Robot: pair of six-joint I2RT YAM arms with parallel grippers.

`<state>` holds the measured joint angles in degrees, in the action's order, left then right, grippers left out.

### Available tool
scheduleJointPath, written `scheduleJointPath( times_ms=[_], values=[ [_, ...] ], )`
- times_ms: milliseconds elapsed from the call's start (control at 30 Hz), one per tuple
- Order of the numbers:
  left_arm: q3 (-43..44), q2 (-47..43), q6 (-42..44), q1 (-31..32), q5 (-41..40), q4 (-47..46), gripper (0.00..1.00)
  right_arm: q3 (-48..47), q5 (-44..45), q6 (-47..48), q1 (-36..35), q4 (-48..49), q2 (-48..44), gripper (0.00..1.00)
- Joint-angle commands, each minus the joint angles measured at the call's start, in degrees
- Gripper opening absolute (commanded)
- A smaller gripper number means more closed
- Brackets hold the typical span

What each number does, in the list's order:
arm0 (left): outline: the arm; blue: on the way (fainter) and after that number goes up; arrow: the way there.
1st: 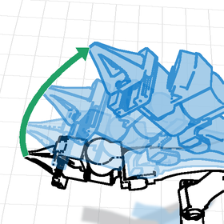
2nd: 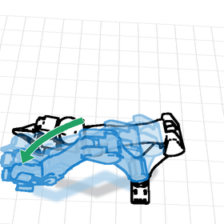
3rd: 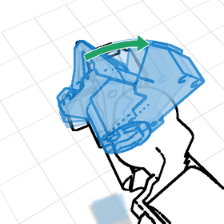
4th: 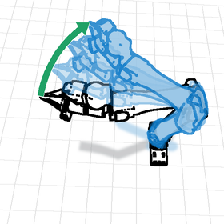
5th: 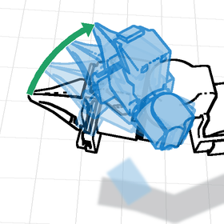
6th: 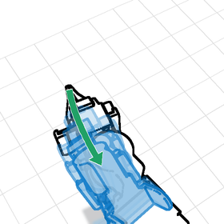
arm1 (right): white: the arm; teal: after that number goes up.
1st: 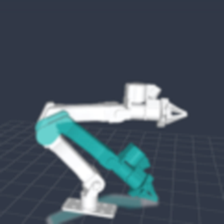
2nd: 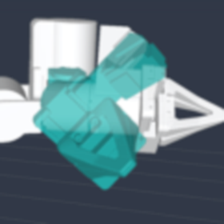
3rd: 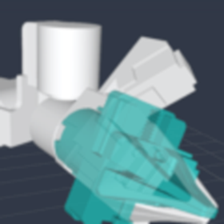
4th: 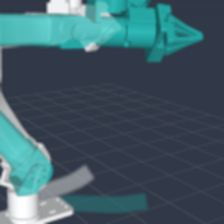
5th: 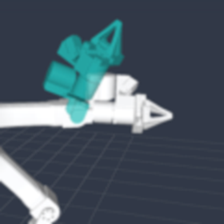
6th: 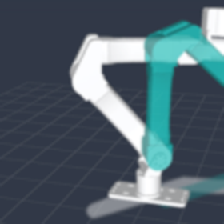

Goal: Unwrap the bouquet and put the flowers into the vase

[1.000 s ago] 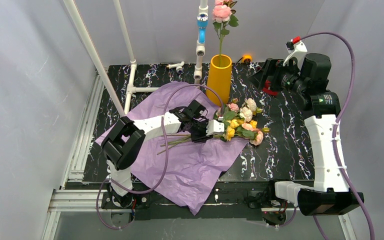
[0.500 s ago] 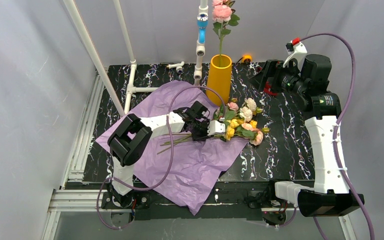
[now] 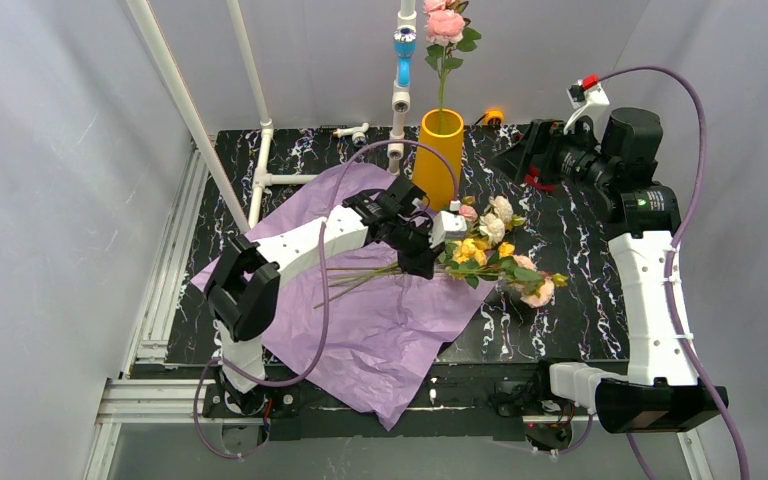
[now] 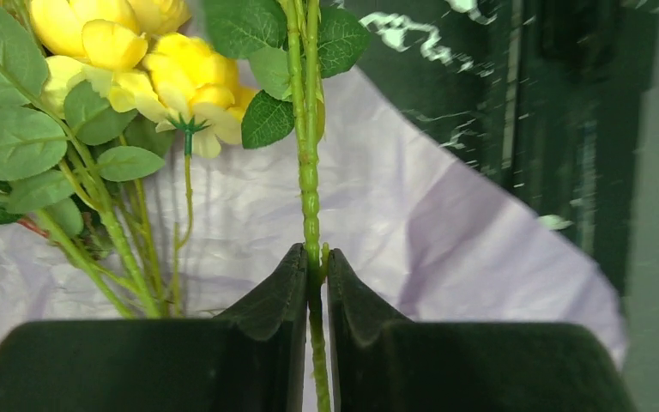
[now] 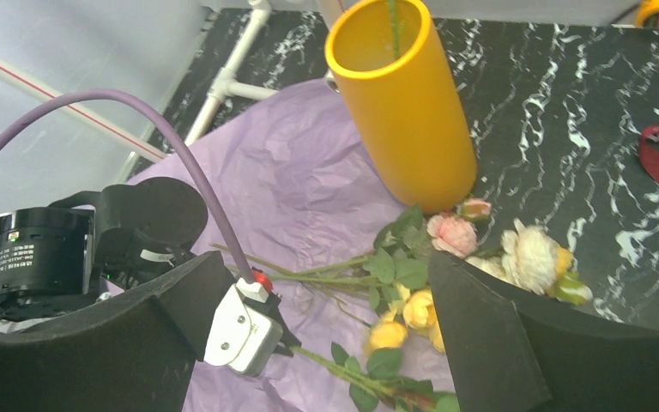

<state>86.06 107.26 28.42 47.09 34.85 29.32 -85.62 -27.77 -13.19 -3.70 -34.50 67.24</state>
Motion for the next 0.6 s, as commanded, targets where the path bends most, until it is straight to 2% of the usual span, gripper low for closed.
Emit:
scheduleJointPath(
  times_ms=[0,133,167,267,400,567],
  values=[
    [0.6,-6.5,-14.7,-0.2,7.3,2.0,0.0,-2.2,-6.6,-3.3,0.1,7.7,-0.8,0.98],
    [-3.7,-11.4,-26.6,-1.1,7.7,-7.1,0.0,-2.6,-12.4,-5.2,0.1,9.6,-1.6,0.98],
    [-6.2,-13.5,-31.6,-1.1,6.4,-11.4,0.0,-2.6,-14.0,-5.3,0.1,9.1,-1.8,0.98],
    [-11.6,-19.0,-39.0,-1.1,-0.5,-22.6,0.0,-1.7,-17.8,-5.4,0.1,6.9,-2.8,0.98],
    [-12.0,-21.8,-43.1,-1.1,-11.1,-27.7,0.0,-0.3,-16.5,-5.4,0.1,2.0,-4.3,0.98],
    [-9.3,-23.4,-41.7,-1.0,-16.6,-32.4,0.0,2.6,-14.7,-6.1,0.1,-2.3,-6.2,0.98]
  ],
)
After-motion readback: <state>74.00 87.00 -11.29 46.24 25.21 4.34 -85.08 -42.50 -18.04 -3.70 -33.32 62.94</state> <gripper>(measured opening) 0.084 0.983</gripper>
